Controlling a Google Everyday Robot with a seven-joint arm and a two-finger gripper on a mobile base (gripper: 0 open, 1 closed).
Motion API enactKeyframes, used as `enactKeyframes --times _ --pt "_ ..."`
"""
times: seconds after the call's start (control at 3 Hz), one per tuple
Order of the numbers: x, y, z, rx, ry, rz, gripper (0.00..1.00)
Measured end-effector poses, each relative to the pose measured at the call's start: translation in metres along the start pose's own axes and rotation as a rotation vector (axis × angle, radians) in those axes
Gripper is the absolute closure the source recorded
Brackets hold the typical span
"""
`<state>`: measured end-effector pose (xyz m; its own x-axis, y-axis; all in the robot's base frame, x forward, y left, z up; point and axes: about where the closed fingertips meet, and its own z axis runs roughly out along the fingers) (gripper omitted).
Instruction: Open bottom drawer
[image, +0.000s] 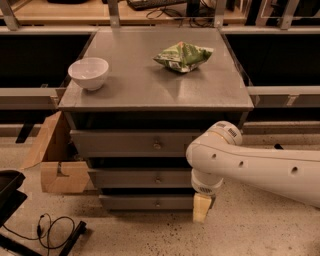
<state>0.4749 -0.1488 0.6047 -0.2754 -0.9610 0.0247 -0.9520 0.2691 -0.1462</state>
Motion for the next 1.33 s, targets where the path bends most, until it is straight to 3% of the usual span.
enactKeyframes --times 0.67,1.33 --pt "-0.052 0.021 0.138 -0.018 -0.064 -0.048 0.00" --pt "-0.069 0.008 0.265 -0.039 -0.049 -0.085 0.00"
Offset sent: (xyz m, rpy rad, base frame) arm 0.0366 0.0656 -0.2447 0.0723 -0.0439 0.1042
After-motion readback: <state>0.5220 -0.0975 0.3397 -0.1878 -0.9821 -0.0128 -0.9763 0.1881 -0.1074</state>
